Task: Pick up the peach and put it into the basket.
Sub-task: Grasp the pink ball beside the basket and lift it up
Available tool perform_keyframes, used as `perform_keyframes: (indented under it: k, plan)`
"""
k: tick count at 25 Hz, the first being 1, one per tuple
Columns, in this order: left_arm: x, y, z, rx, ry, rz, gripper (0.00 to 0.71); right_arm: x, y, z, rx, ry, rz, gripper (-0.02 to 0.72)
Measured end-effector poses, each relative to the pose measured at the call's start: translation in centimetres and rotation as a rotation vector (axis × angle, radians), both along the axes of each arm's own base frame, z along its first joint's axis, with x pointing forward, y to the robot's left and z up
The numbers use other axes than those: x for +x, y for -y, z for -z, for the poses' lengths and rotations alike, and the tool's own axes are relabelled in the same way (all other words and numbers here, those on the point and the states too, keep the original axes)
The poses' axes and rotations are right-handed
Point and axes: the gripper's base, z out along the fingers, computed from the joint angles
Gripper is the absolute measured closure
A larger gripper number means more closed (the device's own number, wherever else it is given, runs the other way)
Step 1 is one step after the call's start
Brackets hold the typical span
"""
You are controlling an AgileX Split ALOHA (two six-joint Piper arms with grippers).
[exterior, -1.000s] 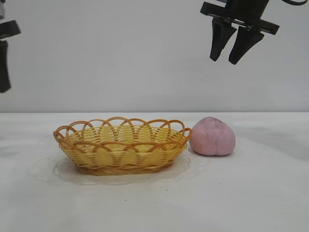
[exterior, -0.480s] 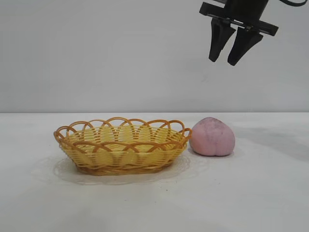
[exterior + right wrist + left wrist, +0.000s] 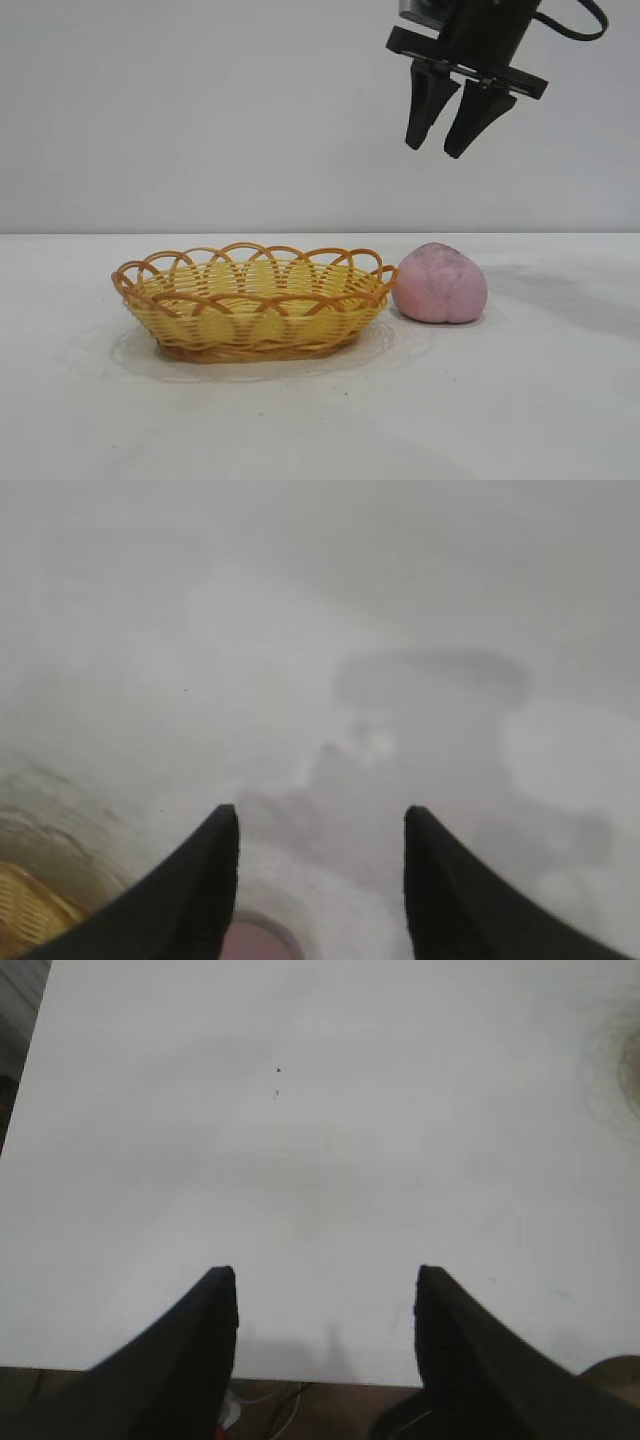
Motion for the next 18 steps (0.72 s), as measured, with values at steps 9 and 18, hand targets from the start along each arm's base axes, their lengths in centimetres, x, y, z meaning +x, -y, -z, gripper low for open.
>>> perform_keyframes:
  k: [9,18]
  plan:
    - [-1.4,0.0,0.1,0.012,0.097,0.013,0.359,-1.7,0.4,0.4,-0.062,-0.174,-0.066,0.340]
    - [-1.4,0.1,0.2,0.014,0.095,0.019,0.359,-3.8,-0.3,3.4,-0.083,-0.303,-0.092,0.340]
